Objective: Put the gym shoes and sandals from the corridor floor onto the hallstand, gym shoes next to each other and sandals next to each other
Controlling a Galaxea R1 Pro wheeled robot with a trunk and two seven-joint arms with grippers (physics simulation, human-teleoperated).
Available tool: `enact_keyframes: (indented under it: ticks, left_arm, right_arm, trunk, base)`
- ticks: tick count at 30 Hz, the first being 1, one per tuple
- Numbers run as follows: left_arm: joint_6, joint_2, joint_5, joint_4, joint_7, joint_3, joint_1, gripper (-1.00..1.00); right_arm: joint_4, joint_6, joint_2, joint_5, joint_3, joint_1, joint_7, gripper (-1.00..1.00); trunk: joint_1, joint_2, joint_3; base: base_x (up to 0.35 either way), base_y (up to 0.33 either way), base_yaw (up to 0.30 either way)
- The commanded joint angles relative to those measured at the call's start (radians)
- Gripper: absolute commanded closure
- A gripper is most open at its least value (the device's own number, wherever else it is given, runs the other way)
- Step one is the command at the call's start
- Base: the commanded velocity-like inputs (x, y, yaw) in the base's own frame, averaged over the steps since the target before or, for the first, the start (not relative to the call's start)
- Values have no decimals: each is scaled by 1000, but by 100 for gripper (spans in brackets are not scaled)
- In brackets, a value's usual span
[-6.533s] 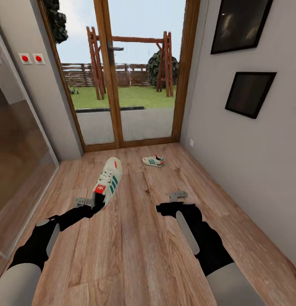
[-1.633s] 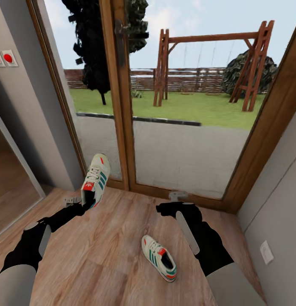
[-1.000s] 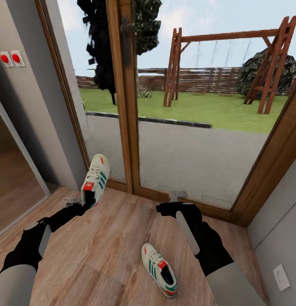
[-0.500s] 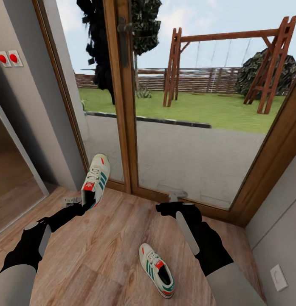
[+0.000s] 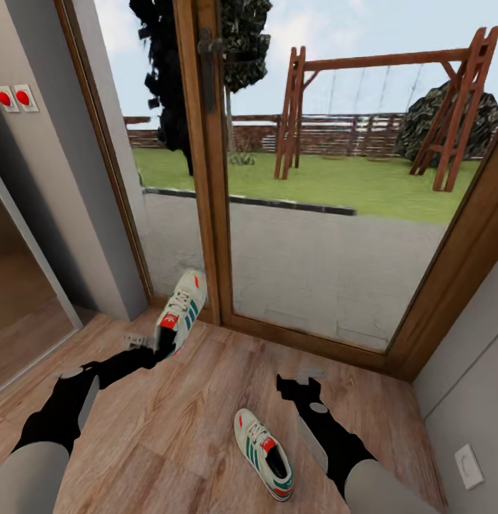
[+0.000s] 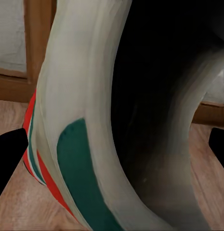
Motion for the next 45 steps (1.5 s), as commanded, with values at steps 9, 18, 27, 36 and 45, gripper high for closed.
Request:
enact_keyframes:
  ticks: [9, 18, 27, 36, 45]
  left_arm:
    - [11, -3, -8, -2, -7, -31, -1, 100]
    - [11, -45, -8, -2, -7, -34, -1, 100]
    - [10, -53, -9, -2, -7, -42, -1, 100]
    - [10, -54, -9, -2, -7, -114, -1, 100]
    - [11, -54, -9, -2, -7, -121, -1, 100]
  right_arm:
    - [187, -57, -1, 5, 12, 3, -8, -100]
    - [456, -119, 0, 352, 64, 12, -8, -100]
    - [481, -122, 3, 482, 69, 20, 1, -100]
    - [481, -122, 4, 516, 70, 20, 87, -100]
    - [481, -121, 4, 517, 72, 20, 157, -100]
  trunk:
    - [0, 0, -1]
    - [0, 0, -1]
    - [0, 0, -1]
    - [0, 0, -1]
    - [0, 0, -1]
  base:
    - [0, 0, 0]
    - [0, 0, 0]
    - [0, 0, 0]
    - [0, 0, 0]
    - [0, 0, 0]
